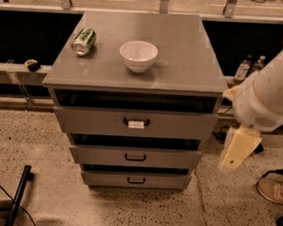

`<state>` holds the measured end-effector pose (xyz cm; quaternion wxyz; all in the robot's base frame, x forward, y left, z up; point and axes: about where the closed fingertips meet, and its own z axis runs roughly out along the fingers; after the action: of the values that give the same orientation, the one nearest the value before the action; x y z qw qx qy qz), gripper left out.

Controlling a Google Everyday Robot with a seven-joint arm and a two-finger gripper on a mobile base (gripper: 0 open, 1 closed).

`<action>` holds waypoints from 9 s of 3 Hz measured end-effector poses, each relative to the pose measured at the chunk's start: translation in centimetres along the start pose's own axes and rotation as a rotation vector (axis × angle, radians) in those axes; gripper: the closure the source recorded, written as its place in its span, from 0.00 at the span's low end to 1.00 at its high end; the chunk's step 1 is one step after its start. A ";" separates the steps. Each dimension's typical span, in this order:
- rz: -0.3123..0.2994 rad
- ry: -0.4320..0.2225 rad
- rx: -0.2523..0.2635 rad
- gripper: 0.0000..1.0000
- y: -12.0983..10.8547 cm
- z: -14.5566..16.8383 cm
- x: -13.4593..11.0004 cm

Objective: Open bottom drawer

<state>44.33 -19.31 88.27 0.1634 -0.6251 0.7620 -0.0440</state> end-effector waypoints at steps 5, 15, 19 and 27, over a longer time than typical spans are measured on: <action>0.074 -0.479 -0.063 0.00 10.3 24.2 6.4; -0.040 -0.694 -0.149 0.00 12.6 56.5 6.0; -0.161 -0.591 -0.054 0.00 5.2 66.5 6.0; -0.176 -0.452 -0.113 0.32 4.9 70.1 5.3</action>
Offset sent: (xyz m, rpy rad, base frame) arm -0.0203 0.0043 -0.0648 0.0554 0.0206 0.0363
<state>60.14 -13.75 19.80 0.2897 -0.6912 0.6501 0.1255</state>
